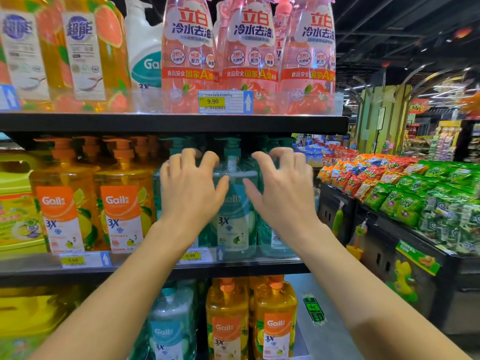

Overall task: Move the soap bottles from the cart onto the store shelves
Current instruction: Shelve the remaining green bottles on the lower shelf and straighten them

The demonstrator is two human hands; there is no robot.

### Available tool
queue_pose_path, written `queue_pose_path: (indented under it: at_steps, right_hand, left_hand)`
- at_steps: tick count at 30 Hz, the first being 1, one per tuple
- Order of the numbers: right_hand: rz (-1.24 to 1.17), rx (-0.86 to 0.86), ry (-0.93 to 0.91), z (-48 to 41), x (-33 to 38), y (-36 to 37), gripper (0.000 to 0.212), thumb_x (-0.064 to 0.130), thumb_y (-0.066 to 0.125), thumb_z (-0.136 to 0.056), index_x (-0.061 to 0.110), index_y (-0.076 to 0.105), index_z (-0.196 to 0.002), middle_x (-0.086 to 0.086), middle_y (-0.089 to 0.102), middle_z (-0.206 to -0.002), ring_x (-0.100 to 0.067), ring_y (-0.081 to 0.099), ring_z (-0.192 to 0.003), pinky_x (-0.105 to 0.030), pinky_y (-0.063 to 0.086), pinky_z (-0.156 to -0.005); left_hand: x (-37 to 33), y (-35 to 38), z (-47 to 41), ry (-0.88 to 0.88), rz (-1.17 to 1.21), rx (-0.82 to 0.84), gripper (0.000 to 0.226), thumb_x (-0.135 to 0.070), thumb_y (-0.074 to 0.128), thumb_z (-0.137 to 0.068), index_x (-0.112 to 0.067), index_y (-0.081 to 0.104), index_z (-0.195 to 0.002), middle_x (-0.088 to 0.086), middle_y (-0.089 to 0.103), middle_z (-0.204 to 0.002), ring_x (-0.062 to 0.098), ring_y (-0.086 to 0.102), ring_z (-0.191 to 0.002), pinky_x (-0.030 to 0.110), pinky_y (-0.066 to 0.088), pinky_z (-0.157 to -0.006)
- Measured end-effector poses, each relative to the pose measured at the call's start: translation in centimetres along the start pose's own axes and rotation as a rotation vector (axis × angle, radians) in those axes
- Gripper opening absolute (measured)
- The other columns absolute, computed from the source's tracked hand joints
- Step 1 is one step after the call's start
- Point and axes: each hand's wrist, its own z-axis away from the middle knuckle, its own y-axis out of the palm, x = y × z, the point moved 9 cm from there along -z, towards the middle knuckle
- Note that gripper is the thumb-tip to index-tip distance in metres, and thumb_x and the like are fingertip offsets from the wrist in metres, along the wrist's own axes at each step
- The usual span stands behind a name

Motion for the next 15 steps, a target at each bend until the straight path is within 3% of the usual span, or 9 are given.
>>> queue_pose_path:
  at_steps: [6, 10, 15]
  right_hand:
    - [0.020, 0.152, -0.082, -0.2, 3.6, 3.6, 0.060, 0.053, 0.070, -0.087, 0.022, 0.060, -0.138, -0.025, 0.060, -0.130, -0.043, 0.061, -0.106, -0.052, 0.050, -0.090]
    - [0.138, 0.220, -0.112, -0.2, 4.4, 5.2, 0.072, 0.063, 0.071, -0.083, 0.025, 0.058, -0.143, -0.025, 0.064, -0.129, -0.043, 0.063, -0.107, -0.055, 0.046, -0.098]
    - [0.119, 0.224, -0.135, -0.3, 4.3, 5.4, 0.071, 0.054, 0.078, -0.082, 0.018, 0.059, -0.141, -0.029, 0.063, -0.129, -0.045, 0.064, -0.111, -0.059, 0.045, -0.104]
  left_hand:
    - [3.6, 0.8, 0.3, -0.138, -0.091, 0.101, 0.060, -0.059, 0.056, -0.097, -0.026, 0.053, -0.146, 0.024, 0.041, -0.142, 0.047, 0.044, -0.126, 0.055, 0.039, -0.106]
    - [4.8, 1.9, 0.5, -0.102, -0.131, 0.172, 0.062, -0.055, 0.049, -0.102, -0.029, 0.042, -0.158, 0.035, 0.036, -0.154, 0.049, 0.034, -0.143, 0.054, 0.027, -0.119]
    - [5.3, 1.6, 0.6, -0.031, -0.115, 0.171, 0.061, -0.052, 0.054, -0.102, -0.028, 0.044, -0.156, 0.033, 0.044, -0.151, 0.046, 0.040, -0.141, 0.054, 0.028, -0.120]
